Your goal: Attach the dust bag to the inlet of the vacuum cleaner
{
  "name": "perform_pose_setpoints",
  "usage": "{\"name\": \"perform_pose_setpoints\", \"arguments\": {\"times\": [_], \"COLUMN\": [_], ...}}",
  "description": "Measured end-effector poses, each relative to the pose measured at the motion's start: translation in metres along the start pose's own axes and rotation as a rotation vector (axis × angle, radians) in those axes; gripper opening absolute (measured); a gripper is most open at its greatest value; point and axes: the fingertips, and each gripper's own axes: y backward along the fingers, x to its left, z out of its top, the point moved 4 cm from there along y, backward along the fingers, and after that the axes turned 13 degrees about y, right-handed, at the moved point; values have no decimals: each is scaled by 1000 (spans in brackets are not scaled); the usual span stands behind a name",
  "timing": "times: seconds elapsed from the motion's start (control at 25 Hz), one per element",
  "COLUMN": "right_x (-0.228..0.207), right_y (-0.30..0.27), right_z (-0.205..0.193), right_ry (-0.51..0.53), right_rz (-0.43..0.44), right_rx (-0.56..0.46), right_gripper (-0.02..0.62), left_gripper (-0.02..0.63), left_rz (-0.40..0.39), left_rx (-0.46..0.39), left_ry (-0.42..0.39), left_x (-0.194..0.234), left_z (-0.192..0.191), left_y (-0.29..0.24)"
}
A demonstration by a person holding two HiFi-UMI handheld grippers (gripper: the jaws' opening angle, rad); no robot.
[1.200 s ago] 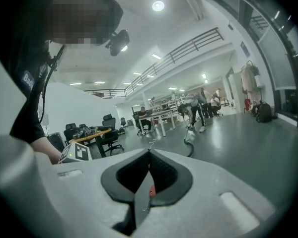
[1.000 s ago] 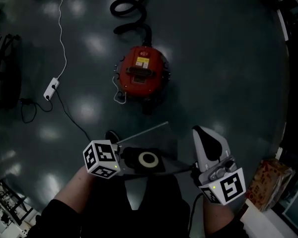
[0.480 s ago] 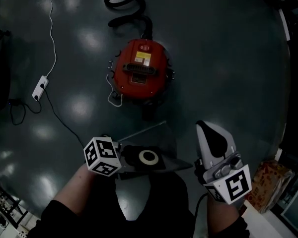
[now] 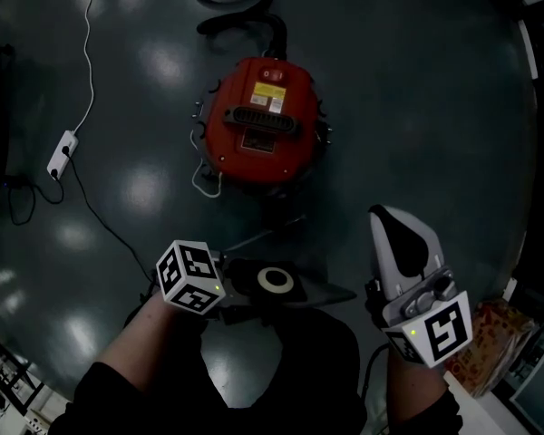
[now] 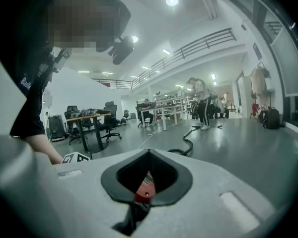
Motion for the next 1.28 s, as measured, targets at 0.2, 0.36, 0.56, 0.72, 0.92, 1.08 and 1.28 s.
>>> {"name": "perform_pose_setpoints", "arguments": {"times": [0.2, 0.36, 0.56, 0.72, 0.92, 1.08, 1.28], "right_x": [-2, -3, -7, -7, -9, -13, -14], "right_y": [-13, -23, -35, -45, -57, -65, -76], "right_z": [-25, -40, -59, -66, -72, -78, -89], "right_ry": [9, 6, 22, 19, 33, 60, 85], "right_rz": [4, 6, -1, 1, 7, 5, 0], "right_rx": [-1, -6, -17, -40, -69, -87, -122], "right_gripper": [3, 3, 3, 3, 3, 3, 3], "left_gripper": [291, 291, 290, 290, 288, 287, 287], "left_rz": [-8, -21, -25, -35, -56, -77, -83], "left_rx": [-2, -11, -3, -4, -6, 9, 22], "left_ry": [28, 50, 64, 83, 96, 121, 155], "left_x": [29, 50, 74, 91, 105, 116, 134], "left_z": [-3, -3, -2, 2, 9, 8, 6], "left_y": [-6, -10, -12, -12, -13, -15, -13]}}
